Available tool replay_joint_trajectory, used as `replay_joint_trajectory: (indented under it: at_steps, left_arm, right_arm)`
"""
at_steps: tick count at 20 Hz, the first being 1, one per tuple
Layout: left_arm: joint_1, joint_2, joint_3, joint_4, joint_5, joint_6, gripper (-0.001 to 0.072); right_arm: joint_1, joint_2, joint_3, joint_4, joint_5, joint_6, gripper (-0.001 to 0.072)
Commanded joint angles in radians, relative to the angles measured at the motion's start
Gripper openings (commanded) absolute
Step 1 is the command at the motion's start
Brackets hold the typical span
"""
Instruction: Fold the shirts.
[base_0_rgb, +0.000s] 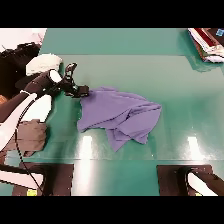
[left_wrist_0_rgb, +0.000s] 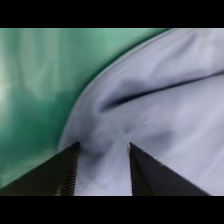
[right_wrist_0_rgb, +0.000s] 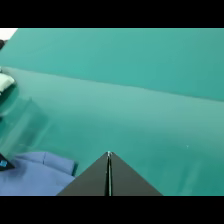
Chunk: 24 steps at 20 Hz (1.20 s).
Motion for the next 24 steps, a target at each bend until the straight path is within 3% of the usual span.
replay_joint_trajectory:
  at_steps: [1,2,3,8,9,11,20,21,23,24]
  left_arm:
    - [0.003,-0.017,0.022,-0.066,0.006,0.035,0.0355]
    - [0.003,-0.017,0.044,-0.065,-0.006,0.035,0.0235]
    - [0.003,-0.017,0.075,-0.058,-0.018,0.038,0.0030]
    - [0.003,-0.016,0.259,0.034,-0.109,0.038,0.0025]
    - [0.003,-0.016,0.267,0.054,-0.120,0.039,0.0050]
    - [0.003,-0.025,0.266,0.099,-0.124,0.015,0.0540]
    - [0.003,-0.096,0.118,0.075,-0.143,0.006,0.0546]
    - [0.003,-0.096,0.115,0.065,-0.138,0.006,0.0526]
    - [0.003,-0.096,0.116,0.058,-0.130,0.005,0.0119]
    - [0.003,-0.096,0.117,0.053,-0.128,0.005,0.0023]
  right_arm:
    - [0.001,-0.002,-0.001,-0.040,0.070,0.001,0.0016]
    - [0.000,-0.004,-0.001,-0.071,0.110,0.008,0.0016]
    - [-0.005,-0.007,-0.006,-0.109,0.150,0.043,0.0016]
    - [-0.071,0.024,-0.251,-0.152,0.235,0.106,0.0015]
    - [-0.081,0.036,-0.308,-0.150,0.222,0.107,0.0016]
    - [-0.088,0.063,-0.399,-0.150,0.192,0.107,0.0016]
    - [-0.088,0.106,-0.502,-0.150,0.134,0.107,0.0016]
    - [-0.088,0.106,-0.502,-0.151,0.135,0.107,0.0016]
    - [-0.089,0.105,-0.502,-0.153,0.138,0.107,0.0016]
    - [-0.089,0.105,-0.502,-0.153,0.146,0.106,0.0016]
